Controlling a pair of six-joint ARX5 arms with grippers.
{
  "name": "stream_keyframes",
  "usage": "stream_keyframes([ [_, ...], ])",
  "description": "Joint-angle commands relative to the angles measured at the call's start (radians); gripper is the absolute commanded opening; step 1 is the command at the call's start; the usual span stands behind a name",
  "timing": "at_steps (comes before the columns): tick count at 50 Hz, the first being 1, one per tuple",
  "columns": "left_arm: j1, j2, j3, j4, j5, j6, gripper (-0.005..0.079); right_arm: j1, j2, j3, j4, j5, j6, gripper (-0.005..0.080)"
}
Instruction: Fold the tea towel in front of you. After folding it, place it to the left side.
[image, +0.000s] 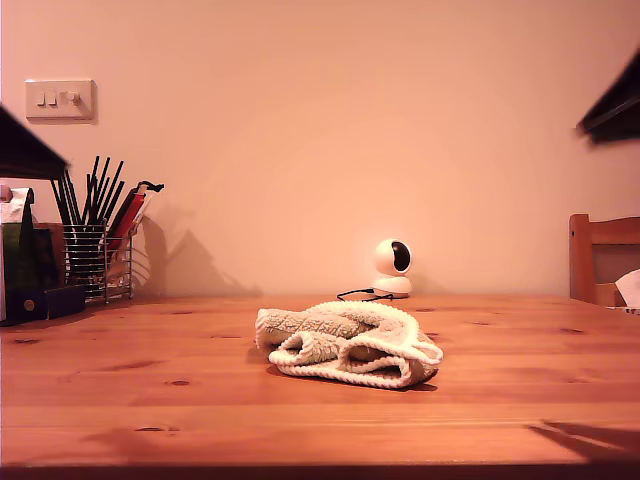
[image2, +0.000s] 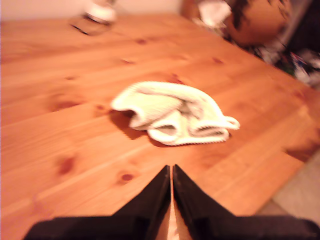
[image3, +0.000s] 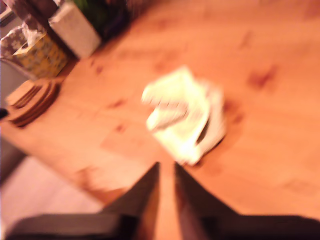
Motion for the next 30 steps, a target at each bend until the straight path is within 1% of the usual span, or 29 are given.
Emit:
stream_keyframes([
  [1, -0.018, 0.032, 0.018, 0.01, 0.002, 0.022, -0.0021, 0.024, 0.067, 0.026, -0.002, -0.011, 0.064, 0.0233],
  [8, -0.048, 0.085, 0.057, 0.01, 0.002, 0.046, -0.0021, 0.066, 0.223, 0.115, -0.025, -0.026, 0.151, 0.0283],
  [17, -0.075, 0.109, 0.079, 0.012, -0.003, 0.045, -0.0021, 0.116, 0.392, 0.25, -0.043, -0.025, 0.181, 0.0335],
  [26, -0.077, 0.11, 0.079, 0.013, -0.008, 0.046, -0.0021, 0.154, 0.567, 0.37, -0.071, -0.011, 0.183, 0.0343],
  [30, -0.077, 0.11, 0.079, 0.013, -0.01, 0.046, -0.0021, 0.164, 0.631, 0.406, -0.072, 0.011, 0.183, 0.0343],
])
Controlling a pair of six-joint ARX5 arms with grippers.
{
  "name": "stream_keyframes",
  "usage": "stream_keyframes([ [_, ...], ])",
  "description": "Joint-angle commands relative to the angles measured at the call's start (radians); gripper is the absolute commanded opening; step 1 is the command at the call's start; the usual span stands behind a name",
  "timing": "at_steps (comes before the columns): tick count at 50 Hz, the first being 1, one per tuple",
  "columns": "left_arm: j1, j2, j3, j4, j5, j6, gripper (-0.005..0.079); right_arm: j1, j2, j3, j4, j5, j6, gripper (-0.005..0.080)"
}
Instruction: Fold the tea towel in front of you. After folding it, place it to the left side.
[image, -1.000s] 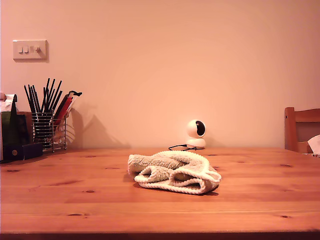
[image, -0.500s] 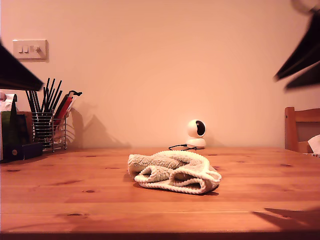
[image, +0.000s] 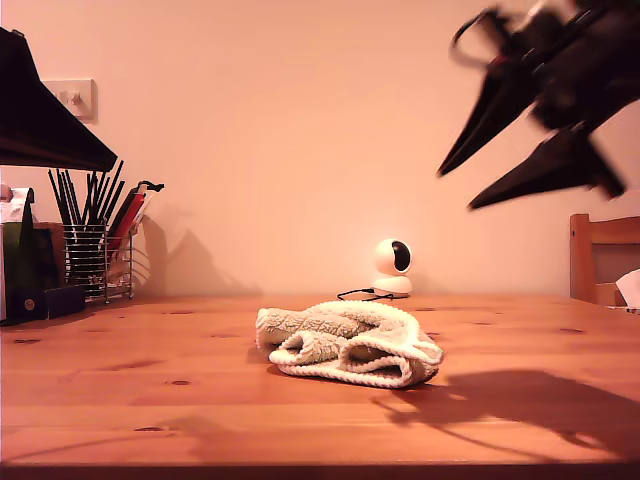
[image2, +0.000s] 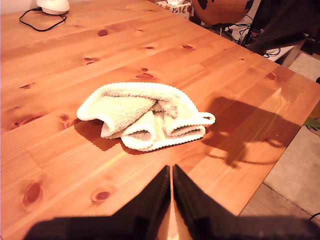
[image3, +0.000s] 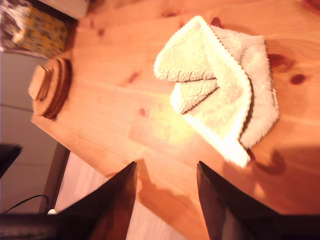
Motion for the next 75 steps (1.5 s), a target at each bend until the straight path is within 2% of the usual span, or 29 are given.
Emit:
stream_keyframes([
  [1, -0.003, 0.006, 0.0, 0.01, -0.003, 0.005, -0.0021, 0.011, 0.056, 0.016, -0.004, 0.016, 0.004, 0.0343],
  [15, -0.003, 0.006, 0.0, 0.01, -0.013, 0.005, -0.0021, 0.034, 0.251, 0.097, 0.013, 0.041, -0.004, 0.0342],
  [28, -0.003, 0.006, 0.0, 0.01, -0.024, 0.005, -0.0021, 0.071, 0.349, 0.134, 0.063, 0.04, -0.003, 0.034],
  [55, -0.003, 0.006, 0.0, 0.01, -0.024, 0.005, -0.0021, 0.074, 0.418, 0.136, 0.11, 0.103, -0.014, 0.0333],
  [75, -0.003, 0.006, 0.0, 0.029, -0.024, 0.005, -0.0021, 0.074, 0.439, 0.136, 0.137, 0.11, -0.007, 0.0333],
])
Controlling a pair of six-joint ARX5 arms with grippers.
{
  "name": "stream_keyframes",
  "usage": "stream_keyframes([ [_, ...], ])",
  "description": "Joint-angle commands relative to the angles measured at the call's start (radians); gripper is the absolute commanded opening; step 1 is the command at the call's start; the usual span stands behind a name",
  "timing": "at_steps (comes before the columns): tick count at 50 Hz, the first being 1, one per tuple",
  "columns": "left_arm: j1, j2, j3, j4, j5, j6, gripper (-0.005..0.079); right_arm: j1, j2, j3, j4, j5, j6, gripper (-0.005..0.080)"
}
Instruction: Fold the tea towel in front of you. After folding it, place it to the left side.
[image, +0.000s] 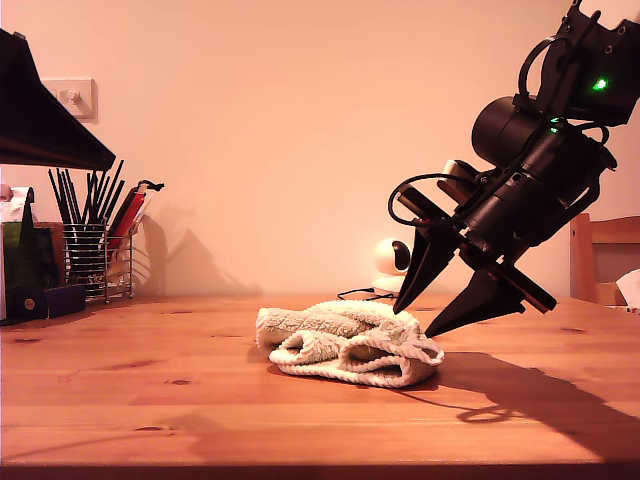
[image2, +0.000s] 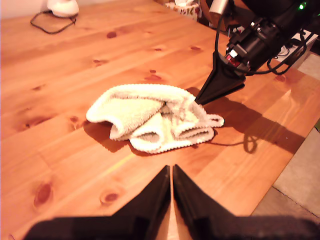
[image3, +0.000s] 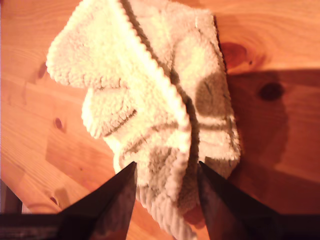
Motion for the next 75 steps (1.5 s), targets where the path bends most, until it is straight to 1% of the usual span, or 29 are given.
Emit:
stream_keyframes([
  [1, -0.003, 0.006, 0.0, 0.008, 0.001, 0.005, -0.0021, 0.007, 0.032, 0.012, 0.008, -0.001, 0.0, 0.0333],
  [15, -0.003, 0.006, 0.0, 0.009, 0.001, 0.005, -0.0021, 0.025, 0.07, 0.012, 0.027, -0.005, 0.008, 0.0331],
  [19, -0.003, 0.006, 0.0, 0.008, 0.001, 0.005, -0.0021, 0.038, 0.072, 0.012, 0.039, -0.005, 0.009, 0.0309],
  [22, -0.003, 0.006, 0.0, 0.009, 0.001, 0.005, -0.0021, 0.049, 0.072, 0.012, 0.047, -0.005, 0.01, 0.0248],
  [27, -0.003, 0.012, 0.0, 0.015, 0.0, 0.005, -0.0021, 0.064, 0.072, 0.012, 0.051, -0.005, 0.009, 0.0096],
  [34, -0.003, 0.065, 0.0, 0.055, 0.0, 0.005, -0.0021, 0.082, 0.072, 0.013, 0.024, -0.005, 0.01, -0.0015],
  [40, -0.005, 0.157, 0.0, 0.118, 0.0, 0.005, -0.002, 0.084, 0.069, 0.014, -0.059, -0.005, -0.002, -0.0013],
  [46, -0.008, 0.248, 0.002, 0.225, 0.0, 0.005, -0.0012, 0.084, 0.06, 0.017, -0.129, -0.003, -0.042, -0.0013],
  [50, -0.008, 0.309, 0.013, 0.274, 0.001, 0.005, -0.0012, 0.086, 0.046, 0.017, -0.174, -0.003, -0.062, -0.0013],
  [56, -0.011, 0.405, 0.061, 0.275, 0.002, 0.004, -0.0011, 0.101, 0.013, 0.017, -0.246, -0.001, -0.112, -0.0013],
  [57, -0.013, 0.421, 0.072, 0.274, 0.003, 0.004, -0.0011, 0.104, 0.006, 0.017, -0.276, 0.001, -0.119, -0.0013],
  [65, -0.033, 0.547, 0.148, 0.268, 0.016, 0.002, -0.0011, 0.125, -0.058, 0.017, -0.393, 0.009, -0.179, -0.0013],
  [71, -0.042, 0.636, 0.202, 0.265, 0.048, -0.017, -0.0008, 0.136, -0.108, 0.017, -0.438, 0.044, -0.195, -0.0013],
  [72, -0.042, 0.651, 0.212, 0.265, 0.056, -0.017, -0.0006, 0.136, -0.115, 0.017, -0.445, 0.05, -0.197, -0.0013],
  [73, -0.042, 0.668, 0.224, 0.264, 0.067, -0.053, 0.0003, 0.136, -0.122, 0.017, -0.45, 0.055, -0.2, -0.0013],
  [75, -0.042, 0.699, 0.245, 0.261, 0.089, -0.053, 0.0034, 0.136, -0.133, 0.017, -0.459, 0.061, -0.201, -0.0013],
])
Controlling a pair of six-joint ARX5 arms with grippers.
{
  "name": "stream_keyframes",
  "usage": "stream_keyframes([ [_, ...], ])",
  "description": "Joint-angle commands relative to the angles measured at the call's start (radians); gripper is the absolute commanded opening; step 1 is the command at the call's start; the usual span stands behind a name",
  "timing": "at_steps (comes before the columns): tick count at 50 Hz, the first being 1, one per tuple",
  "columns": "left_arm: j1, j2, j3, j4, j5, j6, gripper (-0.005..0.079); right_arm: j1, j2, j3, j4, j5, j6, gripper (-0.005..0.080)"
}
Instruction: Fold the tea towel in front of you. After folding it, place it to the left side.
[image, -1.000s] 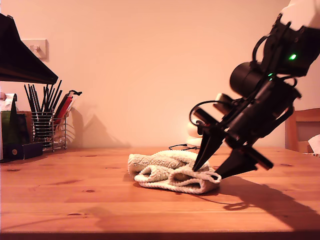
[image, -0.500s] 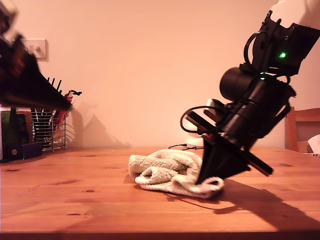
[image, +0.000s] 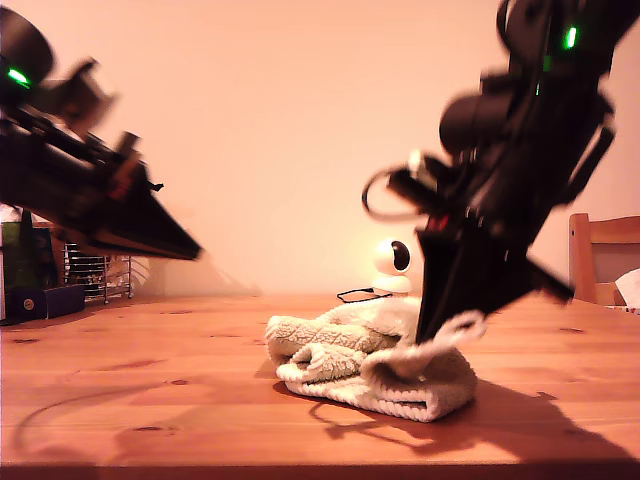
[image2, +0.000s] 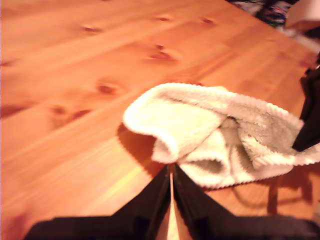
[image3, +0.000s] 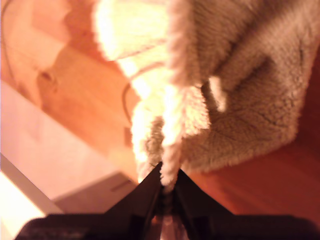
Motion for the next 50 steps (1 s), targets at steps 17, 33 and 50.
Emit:
stream_keyframes([
  [17, -0.002, 0.334, 0.283, -0.057, 0.151, -0.205, 0.0245, 0.005, -0.029, 0.004, -0.025, 0.036, -0.027, -0.0013],
  [33, 0.023, 0.537, 0.578, -0.294, 0.211, -0.205, 0.0324, 0.004, -0.029, 0.004, -0.015, 0.04, -0.045, -0.0013],
  [50, 0.016, 0.709, 0.812, -0.553, 0.257, -0.138, 0.0324, 0.003, -0.029, 0.004, 0.005, 0.039, -0.045, -0.0013],
])
